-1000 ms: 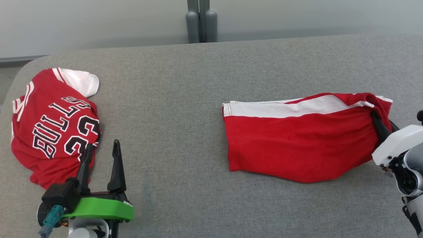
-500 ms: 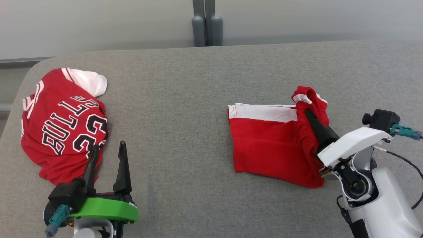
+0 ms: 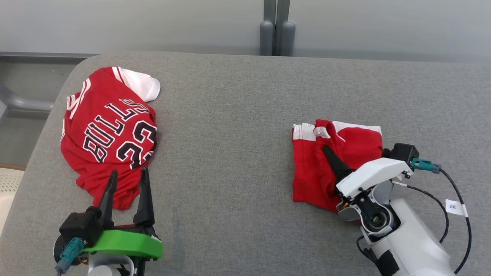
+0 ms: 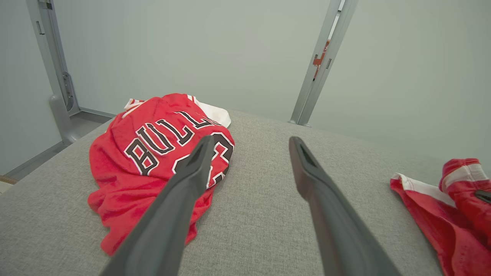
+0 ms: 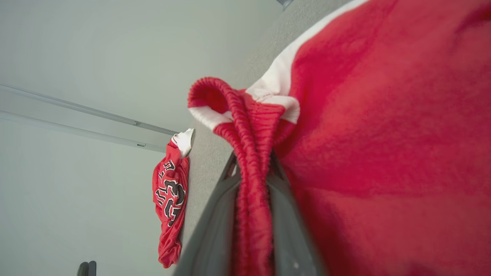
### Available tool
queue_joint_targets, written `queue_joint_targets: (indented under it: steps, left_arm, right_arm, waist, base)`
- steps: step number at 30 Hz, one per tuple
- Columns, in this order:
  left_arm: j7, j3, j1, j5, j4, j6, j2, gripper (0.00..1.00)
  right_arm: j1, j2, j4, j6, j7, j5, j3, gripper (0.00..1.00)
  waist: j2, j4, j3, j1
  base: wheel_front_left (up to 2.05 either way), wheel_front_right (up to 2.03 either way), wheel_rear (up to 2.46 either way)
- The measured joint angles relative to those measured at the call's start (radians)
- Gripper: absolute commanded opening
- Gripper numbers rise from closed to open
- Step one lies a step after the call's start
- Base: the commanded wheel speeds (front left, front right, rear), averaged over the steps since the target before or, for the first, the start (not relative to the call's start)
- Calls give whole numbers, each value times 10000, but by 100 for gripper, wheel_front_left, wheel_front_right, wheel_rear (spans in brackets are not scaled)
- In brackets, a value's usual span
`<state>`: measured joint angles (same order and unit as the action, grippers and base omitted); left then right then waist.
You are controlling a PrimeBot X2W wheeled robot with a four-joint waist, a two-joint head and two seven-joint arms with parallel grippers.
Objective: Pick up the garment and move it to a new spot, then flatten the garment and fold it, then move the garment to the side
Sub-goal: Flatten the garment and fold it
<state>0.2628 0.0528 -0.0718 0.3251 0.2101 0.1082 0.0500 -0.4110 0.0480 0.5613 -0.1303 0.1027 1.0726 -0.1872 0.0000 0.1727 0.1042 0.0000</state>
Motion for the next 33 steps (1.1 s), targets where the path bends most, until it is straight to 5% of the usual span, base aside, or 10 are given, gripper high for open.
queue_joint_targets:
  steps: [1, 2, 3, 10, 18, 25, 33]
  left_arm:
    - [-2, -2, 0, 0, -2, -2, -2, 100]
    - [0, 0, 1, 0, -2, -2, 0, 100]
    - [-2, 2, 0, 2, -2, -6, 2, 100]
    - [0, -69, 1, 12, -12, -27, 0, 100]
    - [0, -150, 34, 40, -107, -59, -2, 100]
    - [-2, -374, 186, -4, -456, -86, -2, 100]
    - [-2, -514, 299, -251, -686, -155, -6, 100]
  right_arm:
    - [-109, 4, 207, 0, -125, 121, -196, 17]
    - [-185, 8, 355, 0, -215, 255, -339, 44]
    - [-293, 4, 535, 0, -332, 395, -550, 100]
    - [-739, 2, 627, 0, -807, 871, -1515, 100]
    - [-437, 976, -1664, 0, -1567, 596, -1664, 100]
    - [193, 2464, -2911, 0, -2775, -1496, -1465, 100]
    - [1260, 2443, -3511, -2, -3513, -4447, -77, 100]
  waist:
    - [0, -14, -6, 0]
    - [0, -34, -5, 0]
    - [0, -67, 1, 0]
    - [0, -399, 9, 0]
    - [0, -921, -110, 0]
    - [0, -1412, -284, 0]
    - [0, -1793, -511, 0]
  base:
    - [0, 0, 0]
    - [0, 0, 0]
    - [0, 0, 0]
    - [0, 0, 0]
    - [0, 0, 0]
    - [0, 0, 0]
    - [0, 0, 0]
